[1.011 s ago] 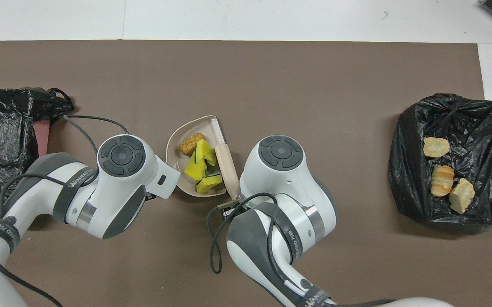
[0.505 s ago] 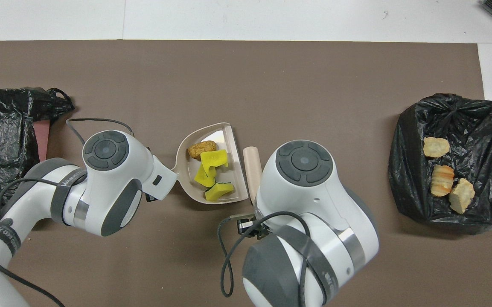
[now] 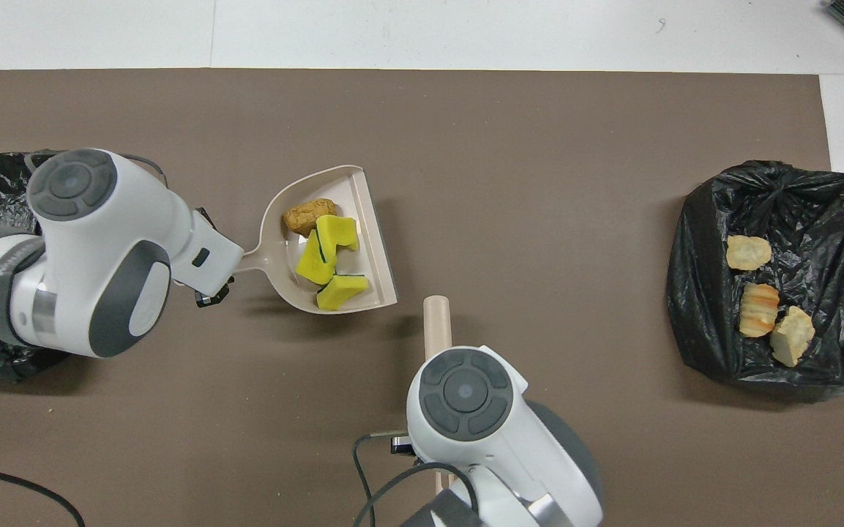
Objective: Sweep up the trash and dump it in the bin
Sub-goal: 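Carry the dustpan to the other bin and tip it with the left gripper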
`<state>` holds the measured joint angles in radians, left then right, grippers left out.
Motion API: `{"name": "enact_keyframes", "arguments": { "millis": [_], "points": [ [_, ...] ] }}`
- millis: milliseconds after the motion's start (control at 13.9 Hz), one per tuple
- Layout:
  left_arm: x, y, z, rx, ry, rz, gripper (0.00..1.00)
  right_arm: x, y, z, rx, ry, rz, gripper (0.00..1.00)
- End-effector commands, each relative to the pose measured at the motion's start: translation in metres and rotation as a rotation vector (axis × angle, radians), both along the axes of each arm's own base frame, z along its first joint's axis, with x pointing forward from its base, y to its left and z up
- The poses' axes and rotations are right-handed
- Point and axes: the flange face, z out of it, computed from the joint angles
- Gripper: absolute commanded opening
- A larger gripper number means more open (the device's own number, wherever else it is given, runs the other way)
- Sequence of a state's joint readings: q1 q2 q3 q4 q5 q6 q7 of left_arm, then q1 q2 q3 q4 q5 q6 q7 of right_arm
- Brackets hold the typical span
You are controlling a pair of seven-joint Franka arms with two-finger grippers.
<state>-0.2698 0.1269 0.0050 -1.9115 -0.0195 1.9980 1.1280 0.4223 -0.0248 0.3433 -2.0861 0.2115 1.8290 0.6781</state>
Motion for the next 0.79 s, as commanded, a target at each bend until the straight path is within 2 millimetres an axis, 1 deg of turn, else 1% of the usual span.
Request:
{"name": "enact_keyframes", "arguments": {
  "millis": [0, 72, 144, 217, 289, 433, 577, 650, 722],
  "points": [
    [0.018, 0.031, 0.04, -0.031, -0.013, -0.003, 0.0, -0.021, 0.003, -0.02, -0.002, -0.024, -0.013, 0.0],
    [0.023, 0.047, 0.054, -0.03, -0.014, -0.01, 0.0, -0.025, 0.005, -0.03, -0.004, -0.024, -0.008, 0.0],
    [0.029, 0.061, 0.077, -0.031, -0.02, -0.024, 0.0, -0.037, 0.014, -0.039, -0.005, -0.025, 0.001, 0.0],
    [0.035, 0.077, 0.094, -0.032, -0.023, -0.045, 0.0, -0.036, 0.017, -0.049, -0.002, -0.03, -0.026, 0.0],
    [0.039, 0.096, 0.107, -0.034, -0.032, -0.051, 0.0, -0.037, 0.023, -0.055, 0.008, -0.041, -0.031, 0.0],
    [0.041, 0.132, 0.115, -0.027, -0.021, -0.055, 0.0, -0.036, 0.025, -0.056, 0.022, -0.052, -0.023, 0.0],
    [0.046, 0.175, 0.119, -0.026, -0.016, -0.093, 0.0, -0.041, 0.018, -0.068, 0.012, -0.045, -0.012, 0.0],
    [0.045, 0.206, 0.119, -0.027, -0.016, -0.09, 0.0, -0.049, 0.023, -0.074, 0.024, -0.062, 0.0, 0.01],
    [0.044, 0.23, 0.118, -0.007, -0.018, -0.104, 0.0, -0.049, 0.024, -0.075, 0.029, -0.068, 0.0, 0.09]
  ]
}}
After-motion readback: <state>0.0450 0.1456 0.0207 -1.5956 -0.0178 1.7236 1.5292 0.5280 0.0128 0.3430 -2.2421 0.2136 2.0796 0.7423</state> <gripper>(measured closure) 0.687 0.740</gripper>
